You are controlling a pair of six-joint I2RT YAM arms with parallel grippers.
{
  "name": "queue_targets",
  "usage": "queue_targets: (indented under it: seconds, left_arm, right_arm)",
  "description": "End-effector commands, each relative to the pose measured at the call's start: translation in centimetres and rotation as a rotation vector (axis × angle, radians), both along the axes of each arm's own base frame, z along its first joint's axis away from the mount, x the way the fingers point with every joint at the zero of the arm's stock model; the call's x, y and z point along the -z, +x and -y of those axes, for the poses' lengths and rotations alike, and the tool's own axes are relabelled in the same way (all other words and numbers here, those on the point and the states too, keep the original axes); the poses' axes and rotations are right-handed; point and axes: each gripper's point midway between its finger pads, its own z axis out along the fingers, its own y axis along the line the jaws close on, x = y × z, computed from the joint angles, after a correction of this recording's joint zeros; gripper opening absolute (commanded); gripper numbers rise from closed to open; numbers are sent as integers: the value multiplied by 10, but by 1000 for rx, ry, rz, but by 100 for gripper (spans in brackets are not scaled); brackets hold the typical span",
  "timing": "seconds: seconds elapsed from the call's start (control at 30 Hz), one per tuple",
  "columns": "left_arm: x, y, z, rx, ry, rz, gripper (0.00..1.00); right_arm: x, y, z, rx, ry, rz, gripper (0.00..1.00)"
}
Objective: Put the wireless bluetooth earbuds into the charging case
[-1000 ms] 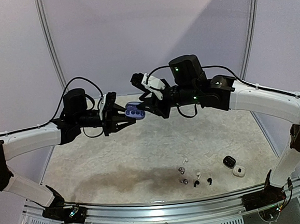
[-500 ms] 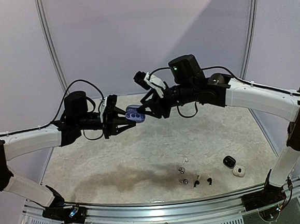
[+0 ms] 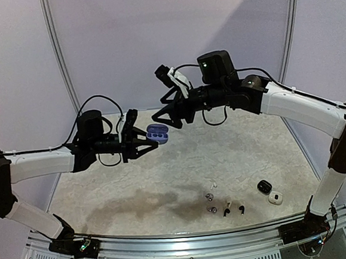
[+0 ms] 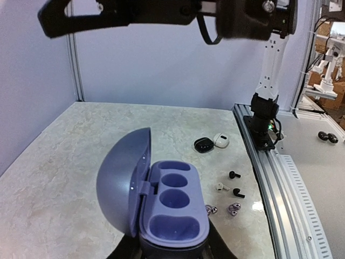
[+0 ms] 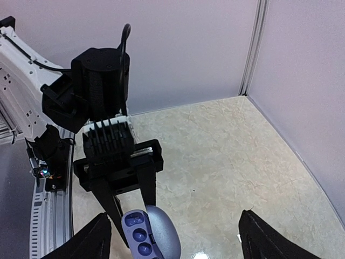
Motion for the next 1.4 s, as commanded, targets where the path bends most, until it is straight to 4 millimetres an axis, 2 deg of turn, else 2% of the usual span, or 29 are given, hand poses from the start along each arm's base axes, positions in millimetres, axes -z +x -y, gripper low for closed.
queue_targets:
  seconds: [0.0, 0.07, 0.1, 0.17, 0.2, 0.27, 0.33, 0.43, 0.57, 0.63, 0.7, 0.83, 1.0, 1.07, 1.17, 1.37]
  left_arm:
    - [4, 1, 2, -30, -17, -31, 0]
    - [5, 2, 1, -49, -21, -33, 0]
    - [5, 3, 0, -57, -26, -30, 0]
    - [6, 3, -1, -72, -31, -27, 0]
    - [7, 3, -2, -81, -32, -23, 0]
    - [7, 3, -3, -93, -38, -14, 0]
    - [8, 1, -5, -102, -41, -8, 0]
    - [10, -3, -6, -108, -40, -6, 0]
    - [10, -10, -7, -103, -51, 15, 0]
    - [11, -15, -7, -99, -53, 22, 0]
    - [12, -20, -6, -87, -50, 32, 0]
    - [13, -29, -4, -70, -53, 48, 0]
    - [16, -36, -4, -67, -56, 52, 0]
    - [17, -36, -5, -69, -54, 52, 0]
    - [17, -39, -4, -56, -52, 63, 0]
    - [21, -43, -3, -29, -41, 85, 0]
  right_arm:
    - [-20, 22, 8, 89, 70, -58, 83]
    - [-20, 48, 31, 265, 88, -148, 80]
    - [-17, 62, 49, 377, 84, -200, 76]
    - [7, 84, 90, 650, 27, -305, 68]
    - [24, 87, 110, 762, -31, -343, 65]
    - [56, 81, 143, 936, -135, -424, 60]
    - [93, 67, 169, 1064, -227, -533, 58]
    - [140, 41, 189, 1150, -316, -672, 56]
    - [185, 10, 211, 1235, -392, -801, 55]
    - [196, 0, 214, 1240, -418, -832, 55]
    - [203, -5, 208, 1216, -441, -837, 55]
    - [216, -13, 169, 1045, -478, -834, 55]
    - [246, -28, 149, 914, -512, -901, 41]
    - [254, -35, 145, 869, -499, -927, 36]
    - [253, -37, 139, 812, -462, -917, 33]
    - [273, -51, 141, 698, -521, -896, 28]
